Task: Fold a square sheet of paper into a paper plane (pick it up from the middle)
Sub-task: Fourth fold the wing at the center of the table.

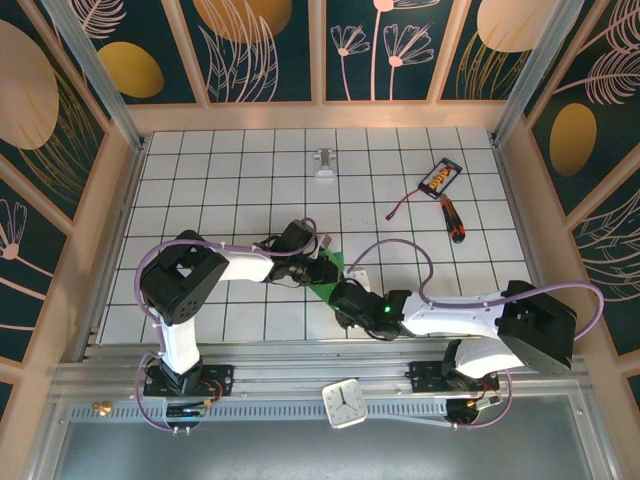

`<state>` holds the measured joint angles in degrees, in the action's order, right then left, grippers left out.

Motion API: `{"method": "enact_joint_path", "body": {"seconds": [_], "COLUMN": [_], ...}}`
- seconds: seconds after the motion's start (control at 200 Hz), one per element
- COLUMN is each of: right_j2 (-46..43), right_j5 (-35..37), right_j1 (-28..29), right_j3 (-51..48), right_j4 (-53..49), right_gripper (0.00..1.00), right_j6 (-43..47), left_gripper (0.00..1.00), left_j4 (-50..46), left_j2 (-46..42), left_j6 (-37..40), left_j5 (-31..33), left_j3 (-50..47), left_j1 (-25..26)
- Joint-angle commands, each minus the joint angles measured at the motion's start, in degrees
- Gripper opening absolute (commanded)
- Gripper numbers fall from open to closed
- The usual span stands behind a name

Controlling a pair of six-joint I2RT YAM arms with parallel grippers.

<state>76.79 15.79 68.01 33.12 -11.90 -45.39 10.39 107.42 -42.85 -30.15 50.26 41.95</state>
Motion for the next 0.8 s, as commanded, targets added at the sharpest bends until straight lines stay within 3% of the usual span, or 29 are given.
{"method": "enact_joint_path", "body": {"seconds": [0.0,0.515,0.796], "right_j2": [1.17,4.59,0.71], "right_j5": [2.06,0.56,-5.73], "right_j1": [0.58,-0.41,-2.96], "right_j3": [1.46,1.71,-3.39], "right_j4": [-0.38,3.27,9.78], "right_gripper": [0.27,0.13,0.03], "right_j6": [-1.12,0.78,0.33], "left_gripper": [0.18,0.18,0.18], "left_j4": [-5.1,-5.21,-4.95], "left_j2": [2.14,2.41,2.24], "left_j6": [1.61,1.85,1.83], "left_j5": [3.96,3.79,3.79], "left_j3": [-0.51,-0.16,-0.49], "left_j1": [-0.25,-0.23,-0.33]}}
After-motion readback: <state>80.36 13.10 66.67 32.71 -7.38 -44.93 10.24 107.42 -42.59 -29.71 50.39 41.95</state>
